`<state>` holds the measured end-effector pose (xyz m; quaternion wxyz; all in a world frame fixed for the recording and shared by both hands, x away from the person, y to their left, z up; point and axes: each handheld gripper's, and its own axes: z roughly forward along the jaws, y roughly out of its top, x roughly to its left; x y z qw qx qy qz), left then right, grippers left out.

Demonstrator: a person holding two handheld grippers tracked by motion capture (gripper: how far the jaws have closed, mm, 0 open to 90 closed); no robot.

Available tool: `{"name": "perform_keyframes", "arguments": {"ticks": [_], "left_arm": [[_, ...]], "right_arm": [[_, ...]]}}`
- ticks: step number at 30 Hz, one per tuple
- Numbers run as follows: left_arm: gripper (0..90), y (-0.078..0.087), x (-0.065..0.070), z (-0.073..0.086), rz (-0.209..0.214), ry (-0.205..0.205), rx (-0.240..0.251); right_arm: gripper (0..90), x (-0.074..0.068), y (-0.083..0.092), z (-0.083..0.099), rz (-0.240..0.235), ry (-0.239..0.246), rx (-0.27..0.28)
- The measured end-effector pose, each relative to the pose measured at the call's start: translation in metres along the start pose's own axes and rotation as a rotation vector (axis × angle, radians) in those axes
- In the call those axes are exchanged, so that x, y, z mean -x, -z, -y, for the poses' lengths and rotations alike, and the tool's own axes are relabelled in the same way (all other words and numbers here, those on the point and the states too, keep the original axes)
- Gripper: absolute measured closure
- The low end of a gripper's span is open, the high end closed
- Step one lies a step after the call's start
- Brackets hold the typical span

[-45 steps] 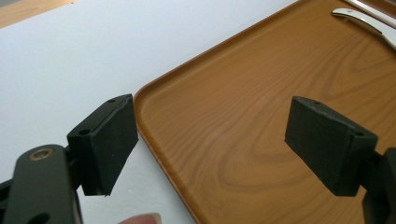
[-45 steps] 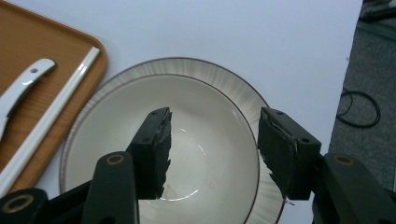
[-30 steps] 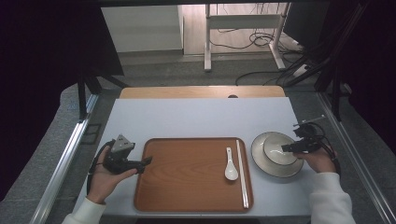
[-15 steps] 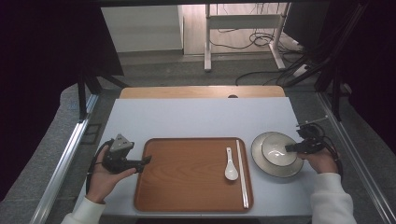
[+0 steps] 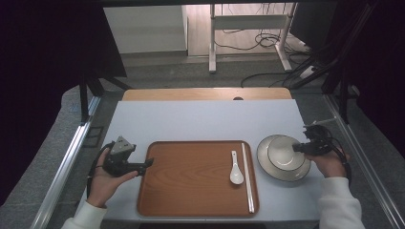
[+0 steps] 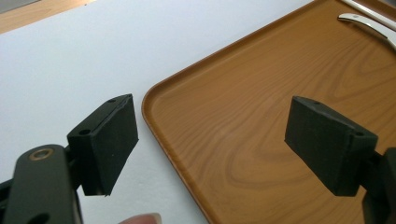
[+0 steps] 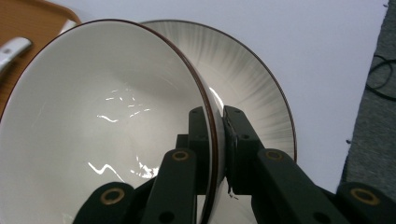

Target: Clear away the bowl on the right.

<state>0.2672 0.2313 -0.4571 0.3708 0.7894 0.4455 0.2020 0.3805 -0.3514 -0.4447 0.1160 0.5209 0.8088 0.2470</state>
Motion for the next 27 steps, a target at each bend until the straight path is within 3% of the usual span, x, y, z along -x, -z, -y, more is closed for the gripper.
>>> {"name": "perform_keyframes", "arguments": {"ticks": [11, 27], "left_arm": [[16.6, -0.001, 0.002, -0.001, 0.004, -0.001, -0.001], [16.6, -0.001, 0.001, 0.0, 0.002, 0.001, 0.0]], "right_arm": [[83.0, -0.009, 0.016, -0.005, -0.055, 0.028, 0.068], [82.9, -0.033, 0.023, -0.014, -0.092, 0.095, 0.095]]}}
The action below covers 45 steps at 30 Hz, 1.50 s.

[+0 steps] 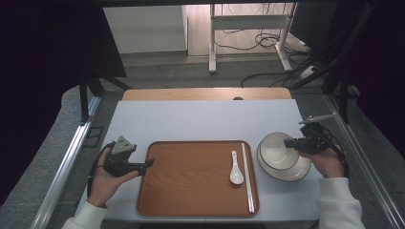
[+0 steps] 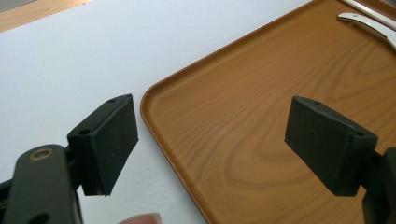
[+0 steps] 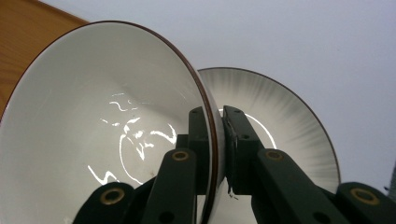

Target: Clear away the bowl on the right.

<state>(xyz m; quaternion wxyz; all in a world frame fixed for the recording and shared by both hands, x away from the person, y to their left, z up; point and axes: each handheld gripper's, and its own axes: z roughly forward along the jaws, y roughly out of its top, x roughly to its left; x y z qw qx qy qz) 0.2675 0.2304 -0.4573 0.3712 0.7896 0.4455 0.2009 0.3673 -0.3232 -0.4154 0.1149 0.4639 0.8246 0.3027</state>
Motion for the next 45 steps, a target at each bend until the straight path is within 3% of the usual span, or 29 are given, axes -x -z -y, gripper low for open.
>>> {"name": "perform_keyframes", "arguments": {"ticks": [14, 28, 45], "left_arm": [[16.6, -0.002, 0.001, 0.0, 0.0, -0.001, -0.003], [16.6, -0.003, 0.002, 0.0, 0.003, -0.007, -0.006], [16.6, -0.002, 0.001, 0.001, 0.002, -0.005, -0.005]], "right_arm": [[82.9, -0.027, -0.009, -0.011, -0.089, 0.065, 0.003], [82.8, -0.066, -0.023, -0.026, -0.151, 0.141, -0.007], [82.4, -0.121, -0.063, -0.05, -0.236, 0.224, -0.039]]}}
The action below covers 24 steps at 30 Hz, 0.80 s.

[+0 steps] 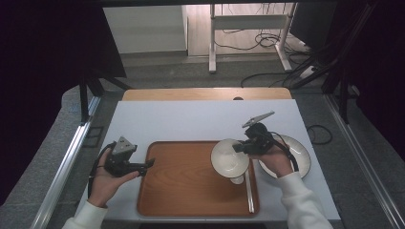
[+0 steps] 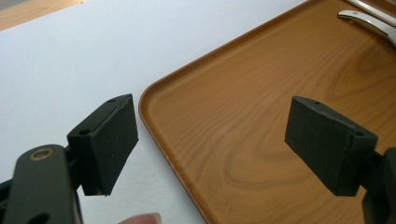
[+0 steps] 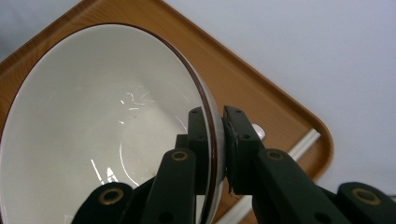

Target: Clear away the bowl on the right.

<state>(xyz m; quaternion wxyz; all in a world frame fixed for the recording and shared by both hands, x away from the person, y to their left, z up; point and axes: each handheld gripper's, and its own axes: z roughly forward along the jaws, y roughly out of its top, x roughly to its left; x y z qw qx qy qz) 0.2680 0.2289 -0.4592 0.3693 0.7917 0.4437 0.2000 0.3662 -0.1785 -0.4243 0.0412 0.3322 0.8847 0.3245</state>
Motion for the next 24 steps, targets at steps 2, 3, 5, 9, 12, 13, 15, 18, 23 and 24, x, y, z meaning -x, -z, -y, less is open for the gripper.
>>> {"name": "perform_keyframes", "arguments": {"ticks": [2, 3, 5, 9, 12, 13, 15, 18, 23, 24], "left_arm": [[16.6, 0.0, 0.0, 0.0, -0.001, 0.0, 0.0], [16.6, 0.0, 0.0, 0.0, -0.001, 0.001, 0.002], [16.6, 0.001, 0.0, 0.0, -0.001, 0.001, 0.003], [16.6, 0.0, 0.0, 0.0, -0.001, 0.0, 0.002], [16.6, 0.0, 0.0, 0.0, 0.001, -0.002, -0.001], [16.6, 0.0, 0.0, 0.0, 0.001, -0.002, -0.001], [16.6, 0.0, 0.0, 0.0, 0.001, -0.003, -0.001], [16.6, 0.0, 0.0, 0.0, 0.0, -0.001, -0.002], [16.6, -0.001, 0.0, 0.001, 0.001, -0.004, -0.009], [16.6, -0.001, 0.0, 0.001, 0.002, -0.006, -0.01]], "right_arm": [[82.5, -0.003, -0.004, -0.003, -0.01, 0.008, -0.003], [82.5, -0.005, -0.006, -0.004, -0.013, 0.011, -0.002], [82.4, -0.008, -0.01, -0.007, -0.015, 0.017, -0.007], [82.3, -0.012, -0.017, -0.011, -0.029, 0.026, -0.013], [82.2, -0.013, -0.023, -0.012, -0.037, 0.025, -0.019], [82.1, -0.013, -0.025, -0.012, -0.037, 0.023, -0.02], [82.1, -0.012, -0.03, -0.012, -0.041, 0.015, -0.027], [81.9, -0.011, -0.039, -0.011, -0.045, 0.011, -0.044], [81.5, -0.009, -0.052, -0.01, -0.034, 0.007, -0.074], [81.6, -0.009, -0.055, -0.009, -0.035, 0.003, -0.079]]}}
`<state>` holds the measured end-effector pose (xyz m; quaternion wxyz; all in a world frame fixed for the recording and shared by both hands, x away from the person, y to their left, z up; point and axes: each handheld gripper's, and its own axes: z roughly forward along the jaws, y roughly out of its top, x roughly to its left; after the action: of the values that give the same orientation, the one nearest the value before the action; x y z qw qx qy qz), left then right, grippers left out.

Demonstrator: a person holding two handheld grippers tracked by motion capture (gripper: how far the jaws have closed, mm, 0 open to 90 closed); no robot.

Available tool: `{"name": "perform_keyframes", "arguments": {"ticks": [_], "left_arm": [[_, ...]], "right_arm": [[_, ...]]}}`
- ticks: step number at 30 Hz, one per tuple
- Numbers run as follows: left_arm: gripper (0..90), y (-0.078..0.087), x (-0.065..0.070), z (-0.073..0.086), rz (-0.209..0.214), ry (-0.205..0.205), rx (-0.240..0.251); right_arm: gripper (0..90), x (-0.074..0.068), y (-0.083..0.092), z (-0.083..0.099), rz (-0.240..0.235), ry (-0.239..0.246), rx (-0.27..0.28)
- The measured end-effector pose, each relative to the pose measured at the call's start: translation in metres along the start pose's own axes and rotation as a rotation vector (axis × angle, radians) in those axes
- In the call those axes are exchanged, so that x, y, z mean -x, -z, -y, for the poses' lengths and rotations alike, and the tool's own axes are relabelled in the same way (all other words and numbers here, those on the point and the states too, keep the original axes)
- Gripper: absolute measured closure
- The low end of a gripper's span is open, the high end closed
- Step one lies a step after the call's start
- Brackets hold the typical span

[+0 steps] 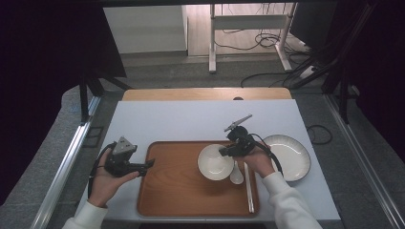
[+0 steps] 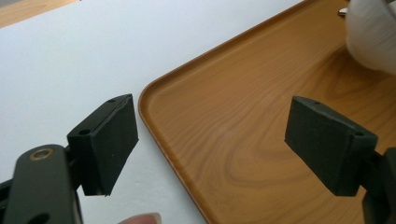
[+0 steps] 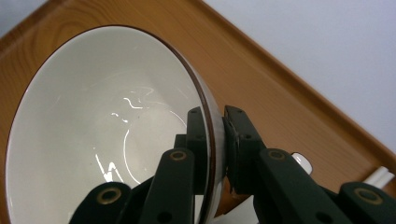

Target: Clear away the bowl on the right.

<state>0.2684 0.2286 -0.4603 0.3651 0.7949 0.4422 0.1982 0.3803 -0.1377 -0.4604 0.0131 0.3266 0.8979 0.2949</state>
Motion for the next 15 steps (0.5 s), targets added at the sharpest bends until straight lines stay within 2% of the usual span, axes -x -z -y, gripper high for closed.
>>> {"name": "perform_keyframes", "arguments": {"ticks": [5, 11, 15], "left_arm": [[16.6, 0.0, -0.001, 0.0, -0.002, 0.005, 0.003], [16.6, 0.0, 0.0, 0.0, 0.0, 0.002, -0.001], [16.6, 0.0, 0.0, 0.001, -0.001, 0.002, -0.001]], "right_arm": [[81.9, 0.003, -0.014, 0.003, 0.001, -0.003, -0.034], [81.6, 0.013, -0.018, 0.005, -0.033, -0.05, -0.036], [77.5, 0.015, -0.021, 0.007, -0.014, -0.05, -0.046]]}}
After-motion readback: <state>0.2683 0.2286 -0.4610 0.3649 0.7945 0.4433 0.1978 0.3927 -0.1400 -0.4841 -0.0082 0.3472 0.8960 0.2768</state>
